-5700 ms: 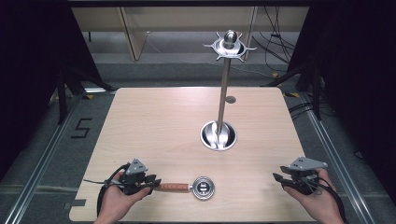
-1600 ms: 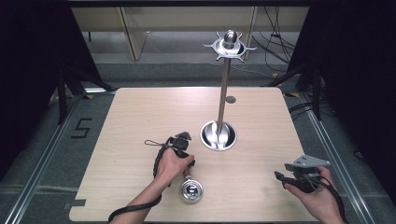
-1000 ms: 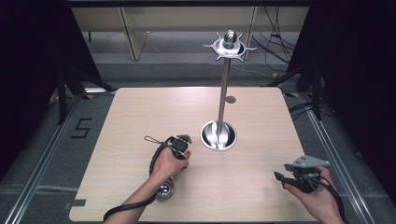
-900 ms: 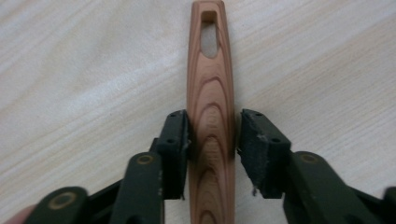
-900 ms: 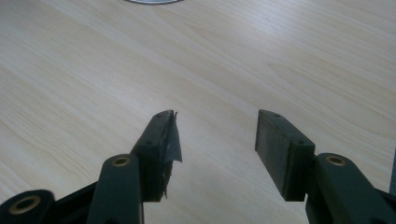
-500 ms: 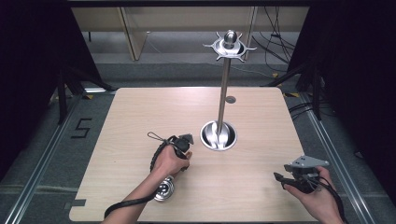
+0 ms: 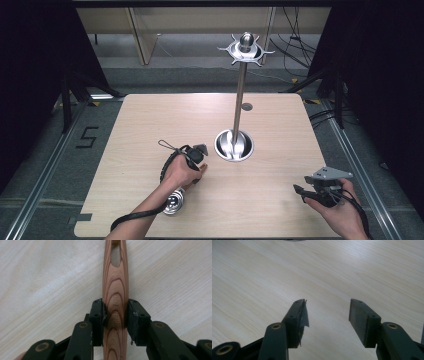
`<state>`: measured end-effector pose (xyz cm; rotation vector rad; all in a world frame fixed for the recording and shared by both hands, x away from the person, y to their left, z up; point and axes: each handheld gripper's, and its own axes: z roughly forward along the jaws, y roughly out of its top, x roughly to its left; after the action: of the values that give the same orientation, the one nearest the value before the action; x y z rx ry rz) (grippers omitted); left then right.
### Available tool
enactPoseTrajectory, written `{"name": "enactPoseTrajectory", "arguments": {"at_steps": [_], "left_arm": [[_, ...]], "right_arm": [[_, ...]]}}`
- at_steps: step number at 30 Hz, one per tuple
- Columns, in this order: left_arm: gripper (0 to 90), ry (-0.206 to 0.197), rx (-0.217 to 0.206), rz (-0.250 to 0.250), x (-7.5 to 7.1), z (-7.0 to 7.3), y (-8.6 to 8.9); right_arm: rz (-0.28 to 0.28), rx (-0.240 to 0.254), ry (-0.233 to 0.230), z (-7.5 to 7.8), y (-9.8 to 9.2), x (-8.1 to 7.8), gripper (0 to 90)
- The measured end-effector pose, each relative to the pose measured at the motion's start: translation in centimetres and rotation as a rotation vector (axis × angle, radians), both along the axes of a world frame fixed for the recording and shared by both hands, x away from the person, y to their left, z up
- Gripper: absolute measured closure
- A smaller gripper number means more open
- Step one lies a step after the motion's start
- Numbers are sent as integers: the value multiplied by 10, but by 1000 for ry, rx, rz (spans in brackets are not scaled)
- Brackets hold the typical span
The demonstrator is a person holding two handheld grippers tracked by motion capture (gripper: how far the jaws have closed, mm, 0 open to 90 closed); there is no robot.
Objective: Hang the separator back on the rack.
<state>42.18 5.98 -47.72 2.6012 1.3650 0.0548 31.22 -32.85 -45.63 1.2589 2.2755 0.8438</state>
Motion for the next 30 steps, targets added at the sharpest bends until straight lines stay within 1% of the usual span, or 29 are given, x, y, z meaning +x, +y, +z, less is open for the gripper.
{"name": "enactPoseTrajectory", "arguments": {"at_steps": [1, 2, 3, 4, 5, 6, 7, 8, 9, 10, 14, 15, 16, 17, 18, 20, 21, 22, 23, 24, 25, 26, 27, 28, 29, 30], "left_arm": [[670, 0, 0, 0, 0, 0, 0], [670, -20, -16, 0, -1, 3, 2], [670, -38, -17, -4, -2, 6, 4], [670, -100, -42, -52, -5, 11, 11], [671, -100, -42, -52, -5, 11, 11], [671, -118, -58, -55, -8, 14, 13], [671, -147, -81, -63, -10, 16, 16], [671, -183, -111, -59, -13, 18, 19], [671, -204, -127, -60, -16, 20, 22], [671, -223, -145, -57, -20, 23, 25], [671, -311, -222, -58, -32, 31, 36], [671, -345, -250, -60, -38, 36, 41], [672, -345, -250, -60, -38, 36, 41], [672, -370, -271, -54, -41, 37, 43], [671, -385, -283, -53, -43, 40, 45], [671, -419, -319, -51, -48, 44, 49], [671, -431, -327, -51, -51, 46, 51], [671, -442, -336, -68, -53, 49, 54], [671, -465, -355, -72, -54, 50, 56], [671, -479, -365, -86, -56, 53, 59], [671, -497, -399, -66, -57, 54, 59], [671, -516, -420, -63, -58, 55, 60], [671, -571, -466, -44, -60, 58, 59], [671, -571, -466, -44, -60, 58, 59], [671, -600, -459, -53, -61, 61, 60], [671, -628, -469, -58, -61, 63, 60]], "right_arm": [[0, 0, 0, 0, 0, 0, 479], [0, 0, 0, 0, 0, 0, 479], [-1, 1, -1, 0, 0, 0, 478], [-2, 1, -2, 0, 0, 0, 479], [-2, 1, -2, 0, 0, 0, 479], [-7, 5, 2, 0, 1, 0, 479], [17, -10, -9, 0, -1, 1, 479], [7, 0, 3, 1, 0, 1, 479], [4, -4, 0, 1, 0, 0, 479], [15, -15, -15, 1, -1, 1, 479], [11, -10, -14, 1, 0, 1, 479], [18, -15, -33, 0, -1, 2, 480], [18, -15, -33, 0, -1, 2, 480], [18, -16, -31, 0, -1, 1, 480], [3, -2, -15, 1, 1, 1, 480], [8, -8, -11, 1, 1, 1, 479], [6, -3, -3, 1, 1, 1, 480], [-10, 9, 12, 1, 2, 0, 479], [-6, 3, -1, 0, 2, 0, 480], [-10, 7, 11, 1, 2, 0, 479], [-9, 5, 10, 1, 2, 0, 479], [-12, 9, 14, 1, 2, 0, 479], [9, -8, -10, -1, 0, 1, 479], [9, -8, -10, -1, 0, 1, 479], [-5, 3, 5, 1, 1, 0, 479], [-4, -2, -2, 1, 1, 0, 479]]}}
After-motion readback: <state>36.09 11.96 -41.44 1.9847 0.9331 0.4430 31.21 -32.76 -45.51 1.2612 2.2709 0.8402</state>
